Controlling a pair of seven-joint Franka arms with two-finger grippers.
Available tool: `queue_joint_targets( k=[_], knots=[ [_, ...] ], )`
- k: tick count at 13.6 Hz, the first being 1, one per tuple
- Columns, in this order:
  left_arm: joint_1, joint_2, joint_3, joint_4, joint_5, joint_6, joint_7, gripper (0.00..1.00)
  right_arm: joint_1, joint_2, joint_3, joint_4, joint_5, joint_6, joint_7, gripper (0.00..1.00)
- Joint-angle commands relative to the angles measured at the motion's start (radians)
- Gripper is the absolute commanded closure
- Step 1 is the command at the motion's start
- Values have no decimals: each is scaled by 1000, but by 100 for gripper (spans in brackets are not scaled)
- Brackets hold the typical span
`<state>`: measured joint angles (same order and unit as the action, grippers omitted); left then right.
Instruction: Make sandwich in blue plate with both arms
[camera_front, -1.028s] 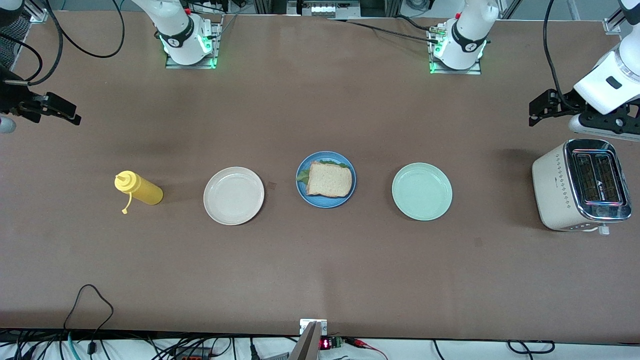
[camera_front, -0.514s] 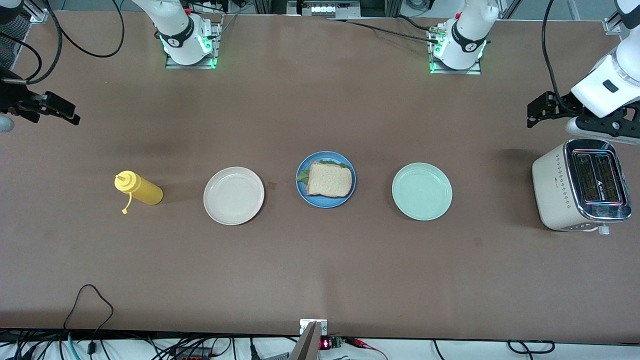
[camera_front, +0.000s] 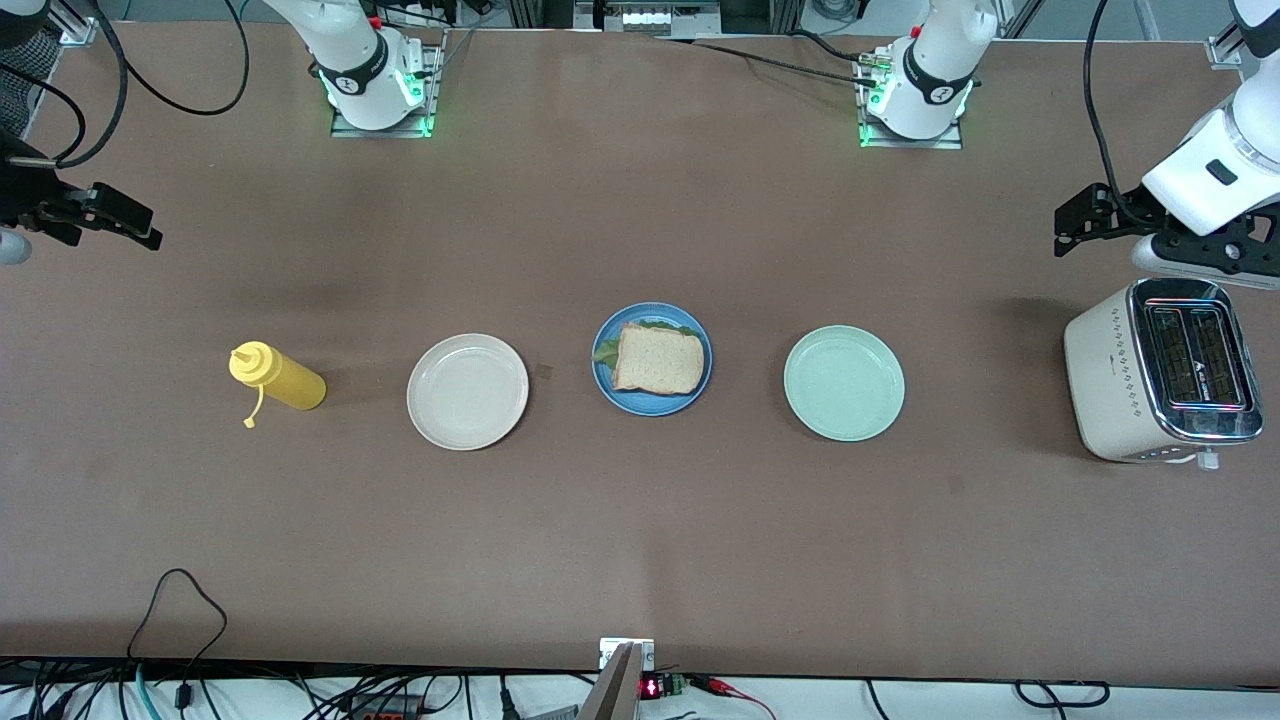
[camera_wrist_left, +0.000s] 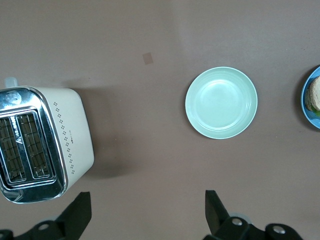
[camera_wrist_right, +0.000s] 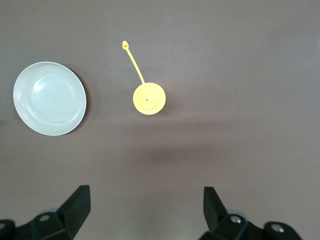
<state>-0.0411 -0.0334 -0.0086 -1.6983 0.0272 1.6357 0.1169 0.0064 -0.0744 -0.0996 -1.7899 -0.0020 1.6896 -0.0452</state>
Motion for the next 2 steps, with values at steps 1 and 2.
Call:
queue_joint_targets(
  k=[1, 2],
  knots=[
    [1, 17, 1, 35, -10, -27, 1, 0, 4, -28, 3, -23, -9, 9, 7, 0],
    [1, 17, -1, 35, -10, -27, 0, 0, 4, -28, 3, -23, -9, 7, 7, 0]
  ],
)
